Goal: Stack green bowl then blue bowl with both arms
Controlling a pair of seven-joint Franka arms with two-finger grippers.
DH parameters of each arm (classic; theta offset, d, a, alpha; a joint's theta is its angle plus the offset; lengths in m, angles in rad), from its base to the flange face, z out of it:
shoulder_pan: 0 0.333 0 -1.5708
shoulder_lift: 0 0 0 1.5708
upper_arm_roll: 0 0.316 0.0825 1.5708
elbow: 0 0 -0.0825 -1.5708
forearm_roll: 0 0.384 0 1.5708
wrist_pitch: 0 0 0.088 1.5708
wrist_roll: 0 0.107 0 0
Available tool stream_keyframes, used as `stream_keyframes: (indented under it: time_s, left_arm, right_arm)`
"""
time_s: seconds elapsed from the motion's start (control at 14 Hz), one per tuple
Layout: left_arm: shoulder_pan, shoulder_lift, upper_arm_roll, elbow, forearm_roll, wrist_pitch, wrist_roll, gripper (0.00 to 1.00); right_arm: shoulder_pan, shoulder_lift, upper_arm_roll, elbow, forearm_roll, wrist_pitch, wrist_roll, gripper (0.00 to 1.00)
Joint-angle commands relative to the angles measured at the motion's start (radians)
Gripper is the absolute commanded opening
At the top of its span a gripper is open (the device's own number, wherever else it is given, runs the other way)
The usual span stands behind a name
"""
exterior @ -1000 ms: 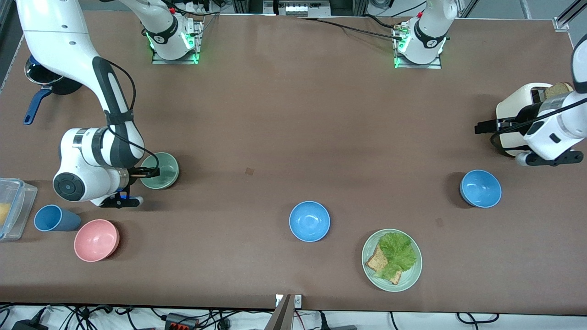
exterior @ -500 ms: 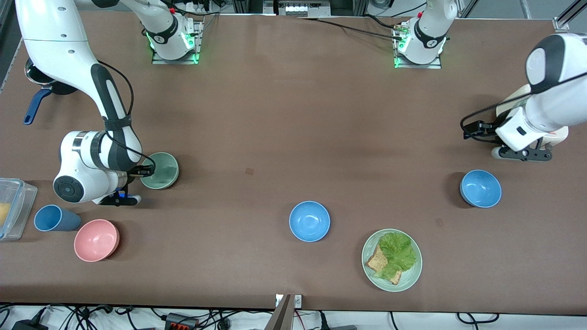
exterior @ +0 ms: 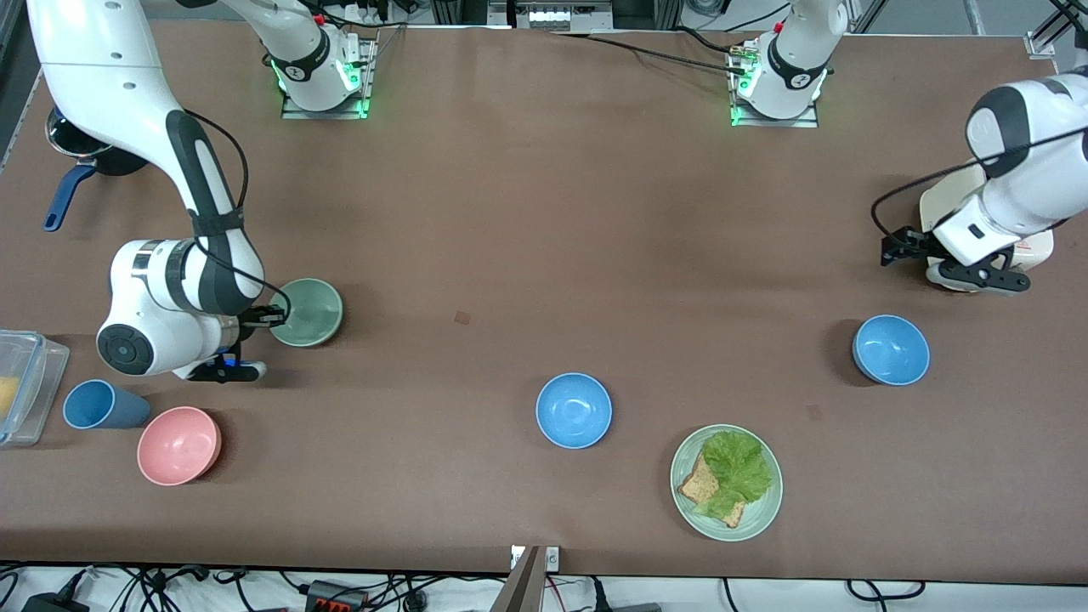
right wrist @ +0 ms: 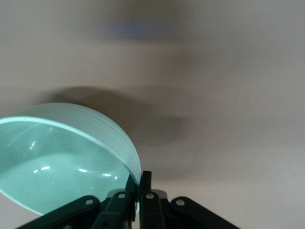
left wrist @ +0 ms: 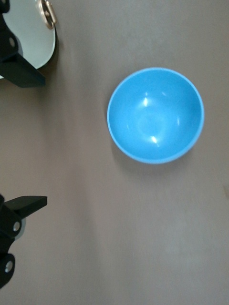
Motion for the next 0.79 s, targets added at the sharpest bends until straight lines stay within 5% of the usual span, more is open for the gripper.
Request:
stream_keyframes:
  time_s: [0.0, 0.29, 0.5, 0.71]
  left_arm:
    - [0.049, 0.139, -0.004, 0.112, 0.023, 0.008, 0.024, 1.00]
    - [0.072, 0.258, -0.004, 0.215, 0.023, 0.008, 0.019, 1.00]
    - [0.086, 0.359, -0.002, 0.313, 0.023, 0.007, 0.016, 1.00]
    - [0.086, 0.400, -0.001, 0.333, 0.023, 0.012, 0.015, 0.97]
  right_arm:
    - [0.031, -0.031, 0.111, 0.036, 0.019, -0.044, 0.078, 0.00]
    - [0.095, -0.021, 0.238, 0.047, 0.065, -0.013, 0.286, 0.00]
    - [0.162, 0.018, 0.245, 0.057, 0.254, 0.097, 0.303, 0.00]
    - [0.285, 0.055, 0.232, 0.079, 0.207, 0.192, 0.442, 0.00]
